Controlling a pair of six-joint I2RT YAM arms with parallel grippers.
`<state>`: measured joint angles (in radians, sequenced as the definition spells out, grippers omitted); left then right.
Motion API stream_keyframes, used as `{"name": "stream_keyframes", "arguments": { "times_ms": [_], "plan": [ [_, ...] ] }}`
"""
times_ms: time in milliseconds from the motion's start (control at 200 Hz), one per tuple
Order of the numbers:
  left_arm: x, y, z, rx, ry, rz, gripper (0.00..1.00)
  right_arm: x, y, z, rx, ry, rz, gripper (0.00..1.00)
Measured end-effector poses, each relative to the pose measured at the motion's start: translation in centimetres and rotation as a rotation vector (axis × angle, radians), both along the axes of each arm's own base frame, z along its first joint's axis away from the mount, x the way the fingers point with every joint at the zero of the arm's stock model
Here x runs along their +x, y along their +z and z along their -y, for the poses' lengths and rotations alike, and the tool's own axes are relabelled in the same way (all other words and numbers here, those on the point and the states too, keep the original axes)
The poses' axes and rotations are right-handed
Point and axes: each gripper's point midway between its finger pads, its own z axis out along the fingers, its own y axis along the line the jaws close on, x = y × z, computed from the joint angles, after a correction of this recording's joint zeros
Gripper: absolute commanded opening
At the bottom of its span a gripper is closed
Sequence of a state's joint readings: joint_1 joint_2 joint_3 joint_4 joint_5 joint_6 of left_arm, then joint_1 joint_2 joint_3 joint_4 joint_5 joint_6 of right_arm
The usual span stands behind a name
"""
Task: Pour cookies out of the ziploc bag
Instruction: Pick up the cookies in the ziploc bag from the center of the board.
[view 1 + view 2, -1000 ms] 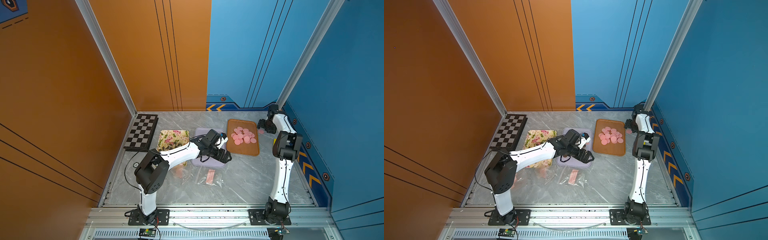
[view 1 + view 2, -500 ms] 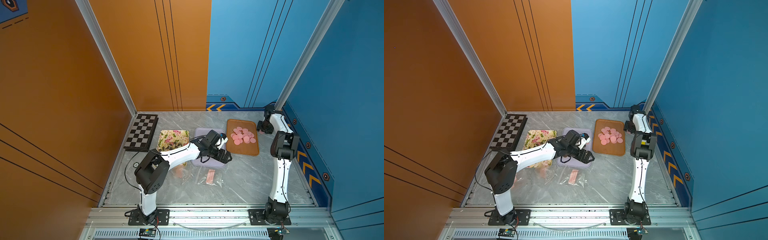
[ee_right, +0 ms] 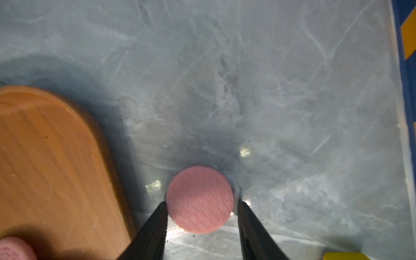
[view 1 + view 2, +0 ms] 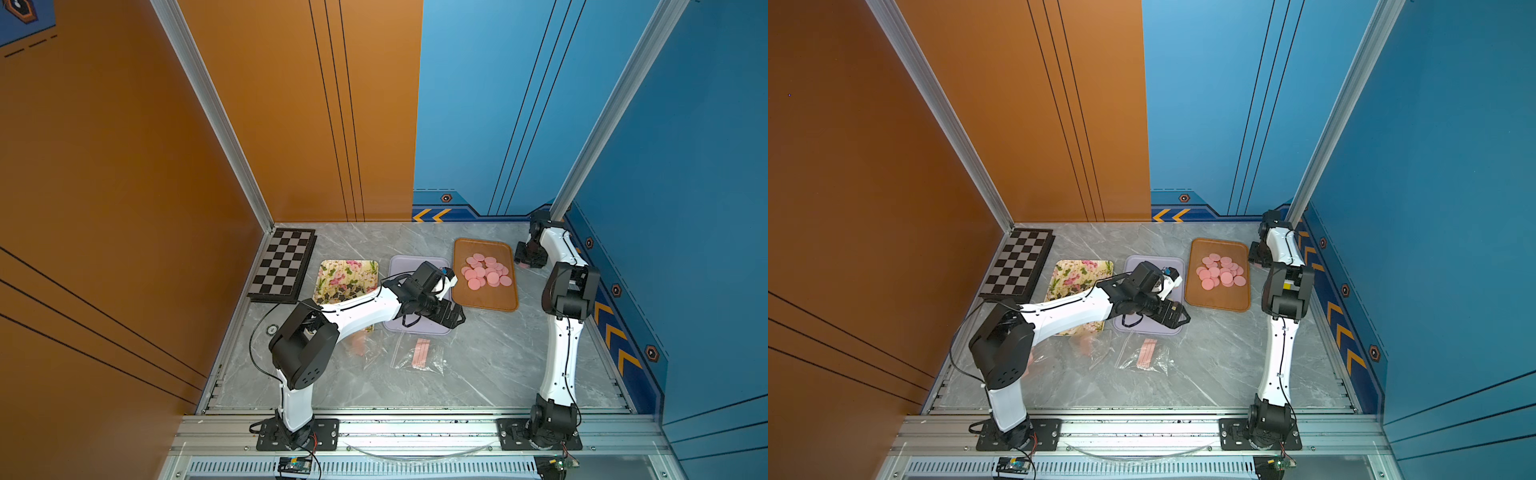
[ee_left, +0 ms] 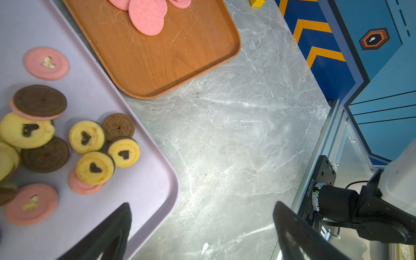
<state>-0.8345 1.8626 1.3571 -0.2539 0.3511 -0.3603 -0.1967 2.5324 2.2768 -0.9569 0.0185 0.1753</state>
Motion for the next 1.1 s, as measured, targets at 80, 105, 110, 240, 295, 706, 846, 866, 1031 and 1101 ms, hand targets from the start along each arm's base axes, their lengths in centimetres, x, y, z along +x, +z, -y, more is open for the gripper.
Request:
{"name": "stream_keyframes", "arguments": {
  "times_ms": [80,105,110,240,295,706,846,866,1031,1101],
  "plan": [
    [0.0,0.0,0.0,0.0,0.0,0.0,0.98,0.0,0.0,0.0,0.004,0.0,-0.001,0.46],
    [0.0,0.0,0.0,0.0,0.0,0.0,0.98,0.0,0.0,0.0,0.006,0.0,-0.001,0.46],
    [0.0,0.0,0.0,0.0,0.0,0.0,0.98,-0.1,0.0,0.0,0.006,0.0,-0.001,0.46],
    [-0.1,0.0,0.1,0.002,-0.002,0.002,0.98,-0.1,0.0,0.0,0.015,-0.001,0.001,0.46],
    [-0.2,0.0,0.1,0.002,-0.004,0.002,0.98,-0.1,0.0,0.0,0.018,-0.001,0.001,0.46],
    [-0.6,0.0,0.4,0.003,-0.009,0.002,0.98,-0.1,0.0,0.0,0.025,0.0,0.002,0.45],
    [-0.7,0.0,0.5,0.004,-0.011,0.002,0.98,-0.4,0.1,-0.4,0.041,0.005,-0.001,0.45],
    [-0.7,0.0,0.5,0.004,-0.012,0.002,0.98,-0.5,0.2,-0.5,0.043,0.005,-0.004,0.45],
    [-0.9,0.7,0.6,-0.006,-0.015,0.014,0.98,-1.5,1.3,-1.3,0.051,0.015,-0.012,0.45],
    [-1.0,1.1,0.7,-0.011,-0.016,0.023,0.98,-1.9,2.3,-1.7,0.051,0.022,-0.004,0.45]
  ]
}}
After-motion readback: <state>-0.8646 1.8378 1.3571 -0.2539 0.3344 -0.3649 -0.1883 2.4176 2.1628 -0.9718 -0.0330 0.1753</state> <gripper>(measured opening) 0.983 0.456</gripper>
